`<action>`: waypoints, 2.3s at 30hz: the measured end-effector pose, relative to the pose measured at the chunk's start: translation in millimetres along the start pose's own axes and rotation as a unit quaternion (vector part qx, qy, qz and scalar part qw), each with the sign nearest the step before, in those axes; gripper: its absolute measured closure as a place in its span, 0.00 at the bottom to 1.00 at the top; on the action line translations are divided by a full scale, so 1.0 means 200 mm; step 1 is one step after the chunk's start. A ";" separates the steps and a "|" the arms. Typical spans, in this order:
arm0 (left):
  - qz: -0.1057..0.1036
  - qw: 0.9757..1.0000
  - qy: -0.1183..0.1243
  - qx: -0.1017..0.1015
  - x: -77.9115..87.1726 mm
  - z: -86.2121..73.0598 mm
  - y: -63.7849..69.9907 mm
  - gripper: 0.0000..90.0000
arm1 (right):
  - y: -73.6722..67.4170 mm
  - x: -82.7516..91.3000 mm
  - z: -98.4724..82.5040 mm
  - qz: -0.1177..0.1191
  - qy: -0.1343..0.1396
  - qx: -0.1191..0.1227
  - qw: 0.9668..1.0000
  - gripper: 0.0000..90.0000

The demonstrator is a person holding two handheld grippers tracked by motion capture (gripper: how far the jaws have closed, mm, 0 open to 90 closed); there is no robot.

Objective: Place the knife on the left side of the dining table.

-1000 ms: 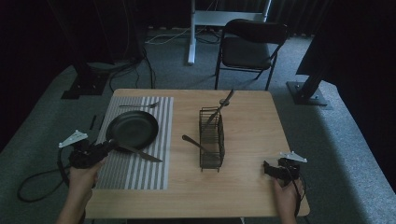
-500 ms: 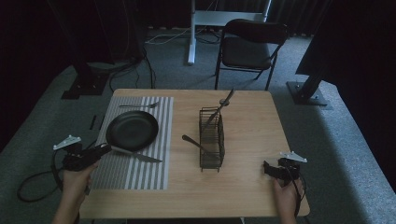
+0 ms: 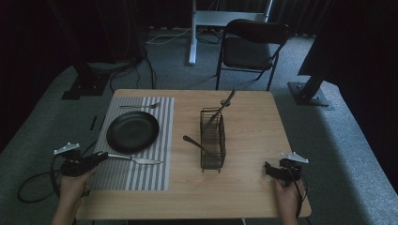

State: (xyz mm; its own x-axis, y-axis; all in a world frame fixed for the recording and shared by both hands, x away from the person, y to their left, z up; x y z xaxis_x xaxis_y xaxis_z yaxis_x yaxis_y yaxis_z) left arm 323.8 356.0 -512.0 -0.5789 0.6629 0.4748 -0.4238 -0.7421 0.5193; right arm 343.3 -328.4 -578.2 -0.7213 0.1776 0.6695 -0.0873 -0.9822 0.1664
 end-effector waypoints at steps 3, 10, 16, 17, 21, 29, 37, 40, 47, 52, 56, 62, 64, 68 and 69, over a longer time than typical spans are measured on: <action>0.002 1.000 -0.005 0.010 -0.01 -0.03 -0.04 0.70 | 0.00 0.00 0.00 0.000 0.000 0.000 1.000 0.14; 0.013 0.999 -0.019 0.026 -0.06 -0.07 -0.12 0.66 | 0.00 0.00 0.00 0.000 0.000 0.000 1.000 0.14; 0.050 0.998 -0.035 0.008 -0.09 -0.10 -0.14 0.64 | 0.00 0.00 0.00 0.000 0.000 -0.001 1.000 0.14; 0.064 0.997 -0.040 0.001 -0.10 -0.10 -0.14 0.64 | 0.00 0.00 0.00 0.000 0.000 -0.001 1.000 0.14; 0.082 0.996 -0.044 -0.014 -0.12 -0.11 -0.15 0.61 | 0.00 0.00 0.00 0.000 0.000 -0.001 1.000 0.14; 0.091 0.995 -0.034 -0.022 -0.09 -0.14 -0.11 0.49 | 0.00 0.00 0.00 -0.001 0.000 -0.001 1.000 0.14; 0.083 0.995 -0.024 -0.048 -0.10 -0.22 0.02 0.42 | 0.00 0.00 0.00 -0.001 -0.001 -0.001 1.000 0.14; 0.082 0.995 -0.024 -0.053 -0.11 -0.24 0.06 0.40 | 0.00 0.00 0.00 -0.001 -0.001 -0.001 1.000 0.14; 0.091 0.994 -0.024 -0.059 -0.13 -0.31 0.11 0.26 | 0.00 0.00 0.00 -0.001 -0.001 -0.001 1.000 0.14; 0.114 0.991 -0.019 -0.071 -0.12 -0.34 0.12 0.11 | 0.00 0.00 0.00 -0.001 -0.001 -0.001 1.000 0.14; 0.144 0.987 -0.016 -0.074 -0.11 -0.36 0.12 0.03 | 0.00 0.00 0.00 -0.001 -0.001 -0.001 1.000 0.14; 0.157 0.985 -0.019 -0.076 -0.11 -0.38 0.10 0.00 | 0.00 0.00 0.00 -0.001 -0.001 -0.001 1.000 0.14; 0.167 0.983 -0.017 -0.080 -0.11 -0.38 0.10 0.00 | 0.00 0.00 0.00 -0.001 0.000 -0.001 1.000 0.14; 0.216 0.971 0.002 -0.104 -0.09 -0.38 0.10 0.00 | 0.00 0.00 0.00 -0.001 -0.001 -0.001 1.000 0.14; 0.219 0.970 0.002 -0.107 -0.08 -0.38 0.10 0.00 | 0.00 0.00 0.00 -0.001 -0.001 -0.001 1.000 0.14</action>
State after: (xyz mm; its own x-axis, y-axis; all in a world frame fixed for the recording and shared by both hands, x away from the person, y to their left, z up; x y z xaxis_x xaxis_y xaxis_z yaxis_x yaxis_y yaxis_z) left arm 271.6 322.9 -564.3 -0.7388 0.2786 0.6136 -0.2705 -0.9566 0.1087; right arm 343.4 -328.4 -578.2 -0.7203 0.1796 0.6700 -0.0901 -0.9819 0.1663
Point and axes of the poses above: each handheld gripper's, and its own axes: x roughly backward along the jaws, z roughly out of its top, y roughly to its right, the point moved 4 cm from there along -x, roughly forward along the jaws, and after that the axes turned 15 degrees about -z, right-handed, at the moved point
